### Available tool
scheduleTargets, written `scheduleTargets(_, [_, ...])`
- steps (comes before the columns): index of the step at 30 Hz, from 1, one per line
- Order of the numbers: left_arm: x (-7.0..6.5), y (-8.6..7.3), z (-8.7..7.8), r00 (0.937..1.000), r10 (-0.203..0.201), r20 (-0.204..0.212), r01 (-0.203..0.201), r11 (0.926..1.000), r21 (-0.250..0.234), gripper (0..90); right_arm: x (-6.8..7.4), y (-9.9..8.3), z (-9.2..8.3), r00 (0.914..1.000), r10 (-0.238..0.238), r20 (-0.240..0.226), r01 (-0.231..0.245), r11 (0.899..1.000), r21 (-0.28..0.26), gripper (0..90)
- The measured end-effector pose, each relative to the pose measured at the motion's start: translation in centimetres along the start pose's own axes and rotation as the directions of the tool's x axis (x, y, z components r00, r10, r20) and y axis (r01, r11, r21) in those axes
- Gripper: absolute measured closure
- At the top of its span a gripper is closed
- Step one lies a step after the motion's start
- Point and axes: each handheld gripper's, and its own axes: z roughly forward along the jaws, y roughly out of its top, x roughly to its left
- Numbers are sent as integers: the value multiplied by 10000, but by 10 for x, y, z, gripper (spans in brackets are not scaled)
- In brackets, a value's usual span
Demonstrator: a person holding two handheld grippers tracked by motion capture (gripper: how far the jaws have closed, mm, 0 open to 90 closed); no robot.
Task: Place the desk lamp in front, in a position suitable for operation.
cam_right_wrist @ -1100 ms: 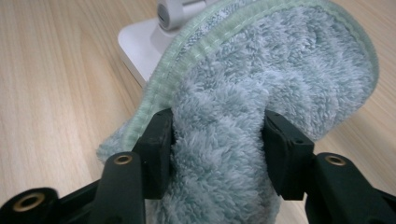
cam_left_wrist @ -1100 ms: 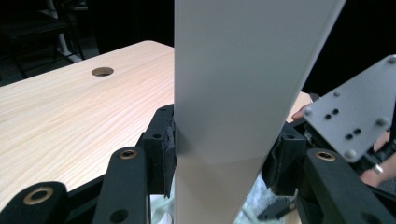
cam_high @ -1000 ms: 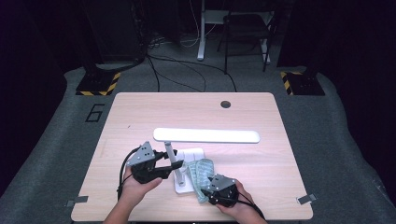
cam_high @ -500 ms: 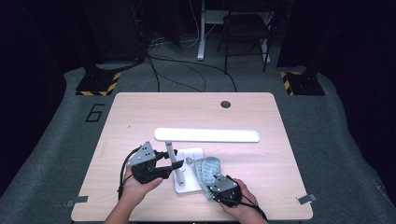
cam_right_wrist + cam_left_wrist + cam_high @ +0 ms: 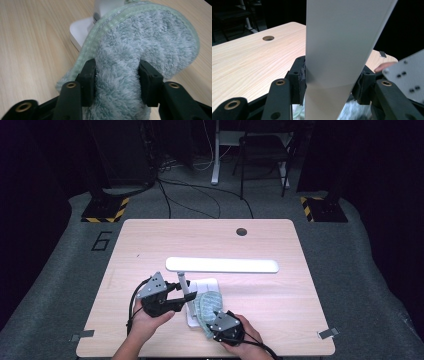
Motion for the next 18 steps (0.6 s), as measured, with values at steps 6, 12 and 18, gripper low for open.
scheduleTargets(6, [0, 0, 0, 10000, -57, -55, 56, 10000, -41, 530, 17, 17, 13, 9993, 230, 301, -228, 9997, -75, 441])
scheduleTargets(12, [2, 0, -2, 10000, 45, 13, -45, 10000, 14, 530, 6, 10, 8, 9998, -57, -171, 57, 10000, 15, 492])
scheduleTargets(18, [1, 0, -1, 10000, 89, 22, -89, 10000, 40, 527, -17, -9, -5, 9987, 486, -149, -482, 9984, 283, 545])
